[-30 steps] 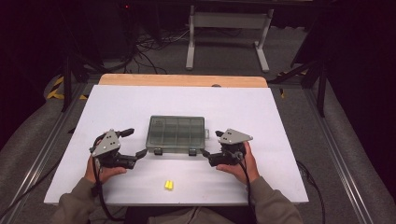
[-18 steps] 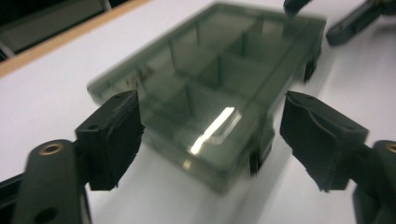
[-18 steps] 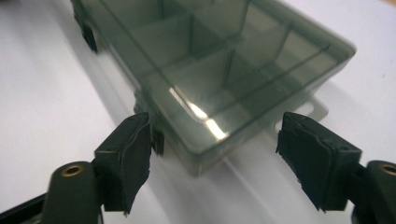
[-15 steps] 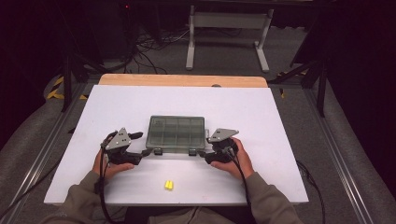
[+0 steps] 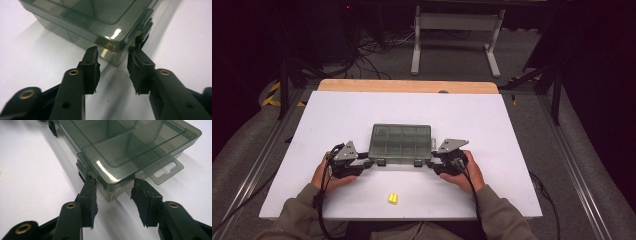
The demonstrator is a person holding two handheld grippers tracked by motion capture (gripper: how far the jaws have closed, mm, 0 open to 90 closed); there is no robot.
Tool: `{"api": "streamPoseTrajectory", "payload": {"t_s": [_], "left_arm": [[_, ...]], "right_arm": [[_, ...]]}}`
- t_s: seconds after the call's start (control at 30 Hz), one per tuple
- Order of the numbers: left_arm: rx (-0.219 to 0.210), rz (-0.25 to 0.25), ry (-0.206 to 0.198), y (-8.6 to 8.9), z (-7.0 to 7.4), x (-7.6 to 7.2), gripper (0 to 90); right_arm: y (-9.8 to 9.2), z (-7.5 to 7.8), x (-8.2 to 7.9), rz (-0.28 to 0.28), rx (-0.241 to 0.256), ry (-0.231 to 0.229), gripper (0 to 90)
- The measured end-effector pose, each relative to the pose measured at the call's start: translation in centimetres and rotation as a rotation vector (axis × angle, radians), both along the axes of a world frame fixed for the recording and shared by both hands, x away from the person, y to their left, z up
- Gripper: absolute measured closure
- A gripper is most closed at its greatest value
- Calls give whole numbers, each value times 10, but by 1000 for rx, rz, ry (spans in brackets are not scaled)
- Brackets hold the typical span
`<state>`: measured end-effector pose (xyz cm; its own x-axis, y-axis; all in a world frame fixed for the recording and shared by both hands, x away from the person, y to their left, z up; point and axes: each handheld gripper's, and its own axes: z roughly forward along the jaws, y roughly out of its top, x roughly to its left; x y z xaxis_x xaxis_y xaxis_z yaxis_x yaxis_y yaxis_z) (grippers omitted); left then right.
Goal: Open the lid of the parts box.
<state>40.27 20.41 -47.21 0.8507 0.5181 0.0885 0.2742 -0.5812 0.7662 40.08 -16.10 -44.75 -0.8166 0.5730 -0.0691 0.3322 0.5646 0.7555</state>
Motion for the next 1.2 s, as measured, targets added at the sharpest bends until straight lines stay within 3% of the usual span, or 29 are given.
{"api": "streamPoseTrajectory", "payload": {"t_s": [0.77,0.83,1.2], "left_arm": [[18,0,29,-1,-1,3,636],[18,-1,31,-1,-1,3,637],[28,-22,20,-1,-1,1,676]], "right_arm": [[0,0,-3,-14,10,6,595],[-1,2,-4,-11,29,-1,643],[-4,3,-4,-23,13,-14,704]]}}
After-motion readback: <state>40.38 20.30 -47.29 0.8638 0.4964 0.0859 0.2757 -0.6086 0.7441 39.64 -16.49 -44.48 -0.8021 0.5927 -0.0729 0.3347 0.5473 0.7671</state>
